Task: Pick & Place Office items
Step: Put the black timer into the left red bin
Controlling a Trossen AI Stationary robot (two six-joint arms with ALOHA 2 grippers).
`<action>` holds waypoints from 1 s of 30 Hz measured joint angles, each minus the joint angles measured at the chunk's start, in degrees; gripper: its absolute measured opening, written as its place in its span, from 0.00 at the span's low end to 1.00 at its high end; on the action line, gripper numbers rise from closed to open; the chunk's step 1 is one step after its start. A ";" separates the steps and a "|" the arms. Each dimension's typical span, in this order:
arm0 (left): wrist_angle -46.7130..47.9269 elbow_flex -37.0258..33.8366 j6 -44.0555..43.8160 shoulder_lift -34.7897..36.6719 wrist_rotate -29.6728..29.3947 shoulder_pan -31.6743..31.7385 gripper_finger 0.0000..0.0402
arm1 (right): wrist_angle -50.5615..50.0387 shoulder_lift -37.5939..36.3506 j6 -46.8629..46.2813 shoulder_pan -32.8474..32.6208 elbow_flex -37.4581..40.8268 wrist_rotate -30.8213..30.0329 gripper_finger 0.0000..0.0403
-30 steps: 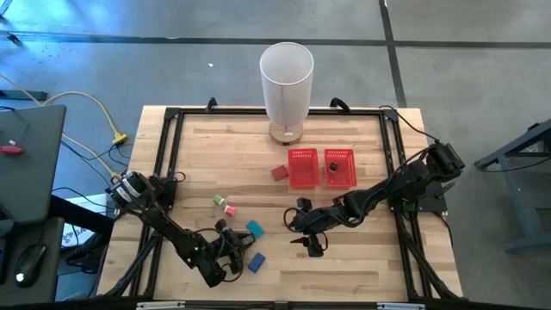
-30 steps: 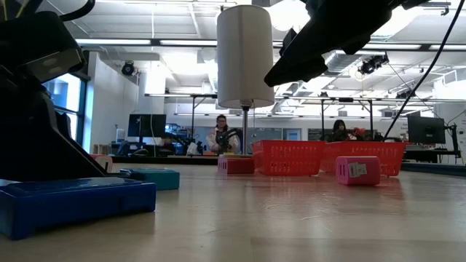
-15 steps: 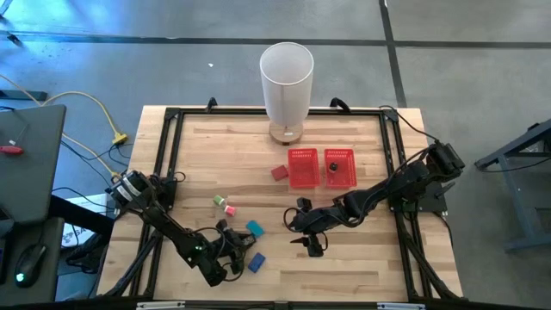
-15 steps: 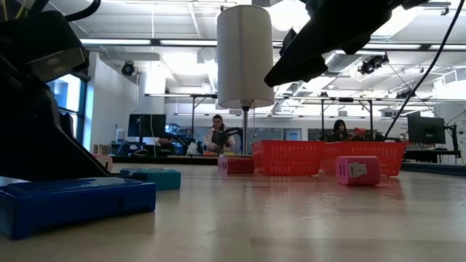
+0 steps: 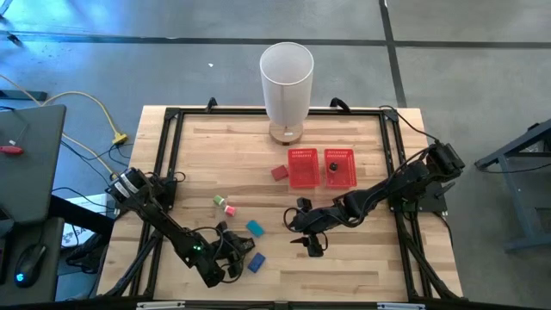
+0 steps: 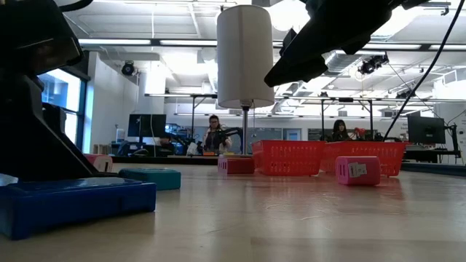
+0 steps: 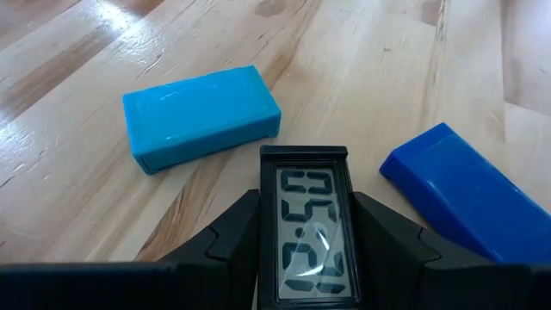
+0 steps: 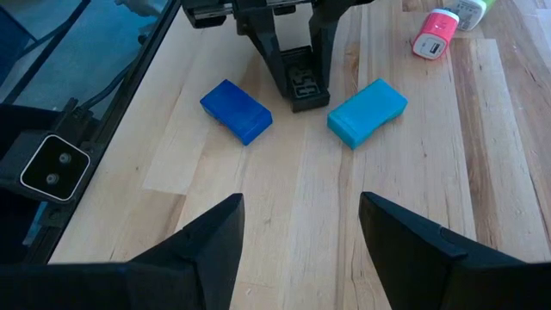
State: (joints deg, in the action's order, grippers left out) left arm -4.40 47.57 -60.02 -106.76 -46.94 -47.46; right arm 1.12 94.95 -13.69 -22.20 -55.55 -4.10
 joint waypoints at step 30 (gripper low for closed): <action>-3.69 0.66 9.33 4.36 -1.24 1.63 0.36 | 2.63 0.01 0.53 0.02 0.00 -0.28 0.54</action>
State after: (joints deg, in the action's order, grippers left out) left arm -8.09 48.23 -50.69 -102.40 -48.18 -45.83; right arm 3.75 94.96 -13.17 -22.18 -55.55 -4.38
